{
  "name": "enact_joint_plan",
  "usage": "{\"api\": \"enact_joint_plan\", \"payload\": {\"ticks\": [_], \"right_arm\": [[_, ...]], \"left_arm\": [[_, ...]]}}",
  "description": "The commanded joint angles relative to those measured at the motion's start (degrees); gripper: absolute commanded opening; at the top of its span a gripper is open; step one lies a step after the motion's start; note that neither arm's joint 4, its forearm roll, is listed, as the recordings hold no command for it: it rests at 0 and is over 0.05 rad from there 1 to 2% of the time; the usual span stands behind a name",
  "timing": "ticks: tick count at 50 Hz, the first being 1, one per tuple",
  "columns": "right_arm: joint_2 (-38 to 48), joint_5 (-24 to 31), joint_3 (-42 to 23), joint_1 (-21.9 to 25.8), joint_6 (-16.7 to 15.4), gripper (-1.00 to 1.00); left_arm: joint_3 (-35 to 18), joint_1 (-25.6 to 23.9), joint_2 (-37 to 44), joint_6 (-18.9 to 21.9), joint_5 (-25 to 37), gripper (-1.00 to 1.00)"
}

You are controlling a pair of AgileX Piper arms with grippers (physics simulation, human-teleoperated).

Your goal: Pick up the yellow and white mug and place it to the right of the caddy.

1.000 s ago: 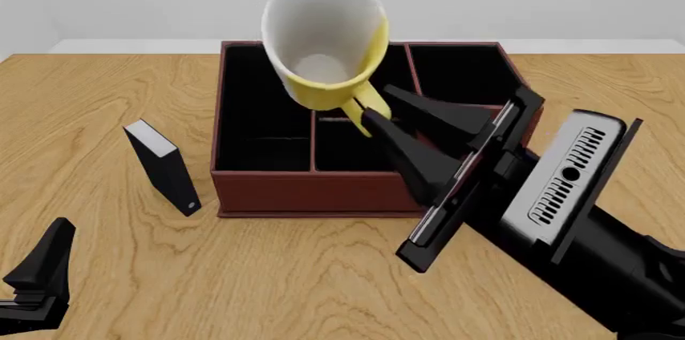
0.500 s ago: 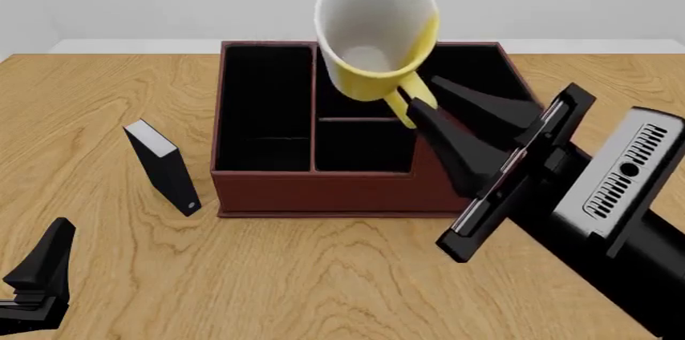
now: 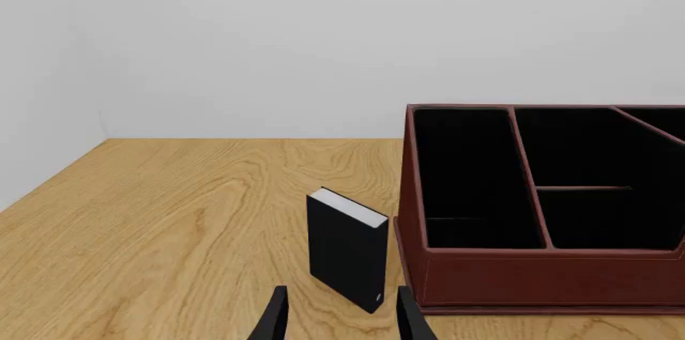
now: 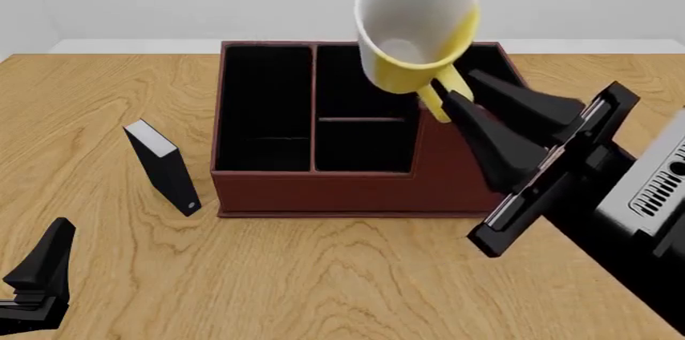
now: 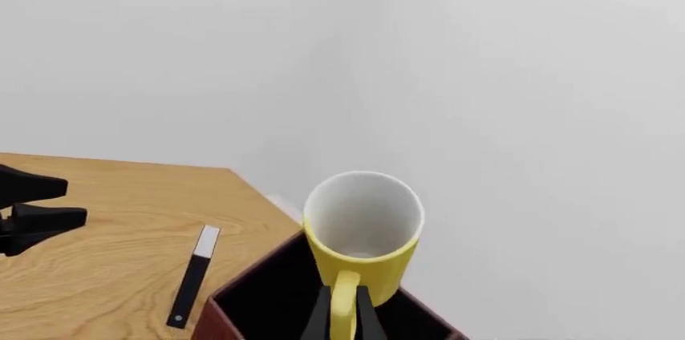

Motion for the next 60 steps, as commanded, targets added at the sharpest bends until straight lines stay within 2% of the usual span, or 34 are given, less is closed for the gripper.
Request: {"api": "enact_joint_plan", "payload": {"ticks": [1, 11, 19, 46, 60], "right_arm": [[-2.1, 1.1, 0.2, -1.5, 0.7, -1.00], [-4.0, 2.4, 0.6, -3.0, 0.4, -1.00], [-6.4, 4.5, 0.6, -4.4, 1.6, -1.00], [-11.7, 9.5, 0.7, -9.1, 0.4, -1.00], [-14.8, 12.3, 0.9, -11.8, 0.9, -1.00]], "left_arm": [[0.0, 0.0, 0.0, 0.0, 0.0, 1.00], [0.0, 0.0, 0.0, 0.0, 0.0, 1.00], [0.0, 0.0, 0.0, 0.0, 0.0, 1.00], [0.0, 0.0, 0.0, 0.0, 0.0, 1.00], [0.0, 0.0, 0.0, 0.0, 0.0, 1.00]]}}
